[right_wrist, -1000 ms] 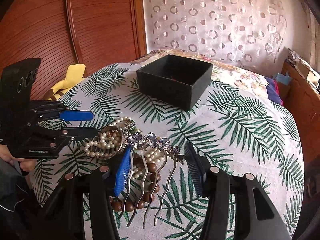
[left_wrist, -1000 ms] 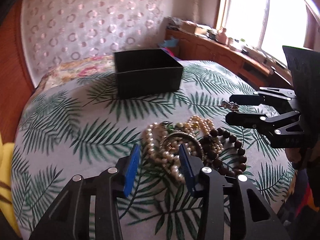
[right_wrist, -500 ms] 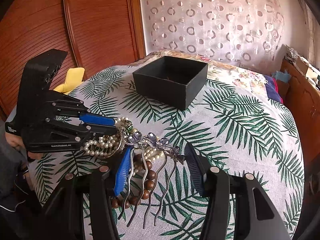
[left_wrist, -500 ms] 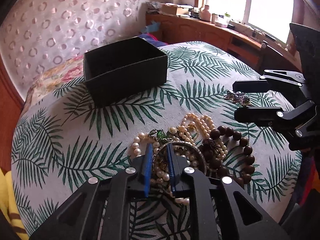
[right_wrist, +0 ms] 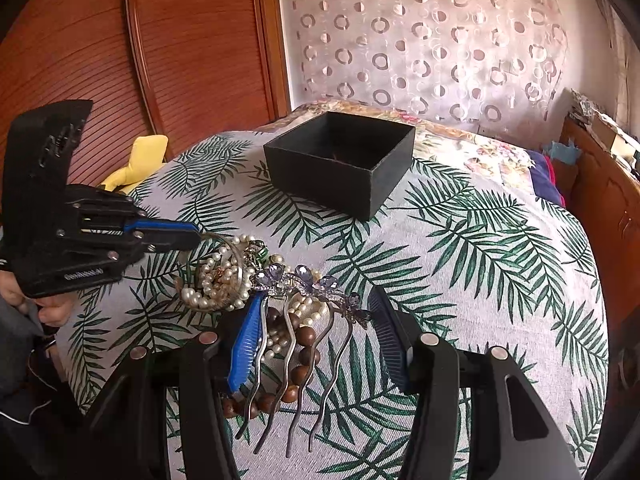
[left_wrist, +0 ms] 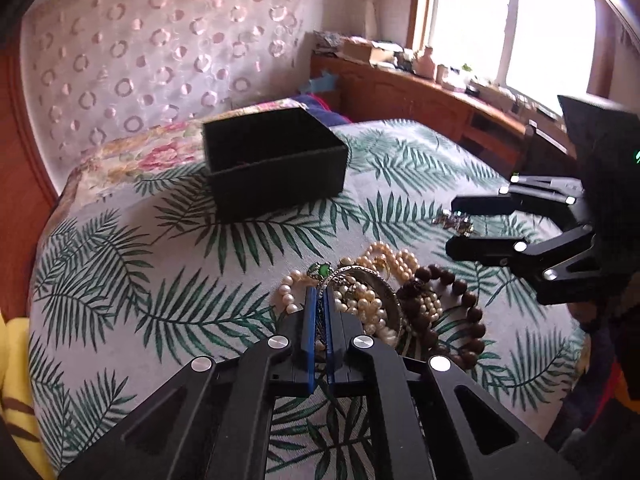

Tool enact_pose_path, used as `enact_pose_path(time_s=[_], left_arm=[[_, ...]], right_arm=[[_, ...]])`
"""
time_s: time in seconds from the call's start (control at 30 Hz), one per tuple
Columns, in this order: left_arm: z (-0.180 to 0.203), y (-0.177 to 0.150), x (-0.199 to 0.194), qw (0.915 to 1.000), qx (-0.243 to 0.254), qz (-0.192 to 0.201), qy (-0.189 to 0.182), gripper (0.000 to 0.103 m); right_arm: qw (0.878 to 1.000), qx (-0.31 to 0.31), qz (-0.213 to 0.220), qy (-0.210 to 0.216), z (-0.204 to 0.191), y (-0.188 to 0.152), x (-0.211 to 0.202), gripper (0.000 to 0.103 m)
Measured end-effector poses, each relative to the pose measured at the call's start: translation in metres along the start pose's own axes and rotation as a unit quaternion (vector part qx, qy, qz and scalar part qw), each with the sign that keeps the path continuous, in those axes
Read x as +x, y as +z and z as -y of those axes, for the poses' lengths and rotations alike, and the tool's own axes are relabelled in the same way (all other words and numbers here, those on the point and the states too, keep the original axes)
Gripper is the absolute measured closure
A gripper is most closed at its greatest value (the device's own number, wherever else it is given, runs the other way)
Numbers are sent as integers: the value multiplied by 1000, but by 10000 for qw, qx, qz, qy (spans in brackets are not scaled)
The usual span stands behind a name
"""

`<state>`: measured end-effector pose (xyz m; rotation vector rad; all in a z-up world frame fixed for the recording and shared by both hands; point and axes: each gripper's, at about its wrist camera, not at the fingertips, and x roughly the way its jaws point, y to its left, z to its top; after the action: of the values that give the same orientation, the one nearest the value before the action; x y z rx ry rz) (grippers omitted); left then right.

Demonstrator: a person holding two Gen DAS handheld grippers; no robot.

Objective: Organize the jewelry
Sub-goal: 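Grasp the silver bangle with the left tool while the right tool grasps the flower hair comb, then carry the bangle and hair comb into the black box and release both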

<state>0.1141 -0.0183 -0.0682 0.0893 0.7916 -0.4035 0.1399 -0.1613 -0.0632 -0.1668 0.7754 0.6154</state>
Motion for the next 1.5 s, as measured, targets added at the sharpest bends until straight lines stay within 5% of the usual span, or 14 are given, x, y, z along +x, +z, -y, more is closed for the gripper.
enact_pose_path(time_s=[0.7, 1.5], left_arm=[[-24, 37, -21, 9962, -348, 639, 478, 100], [-73, 86, -7, 9904, -733, 874, 780, 100]], right_arm=[[9992, -272, 285, -96, -2, 58, -2, 48], [9997, 148, 188, -71, 38, 159, 90, 47]])
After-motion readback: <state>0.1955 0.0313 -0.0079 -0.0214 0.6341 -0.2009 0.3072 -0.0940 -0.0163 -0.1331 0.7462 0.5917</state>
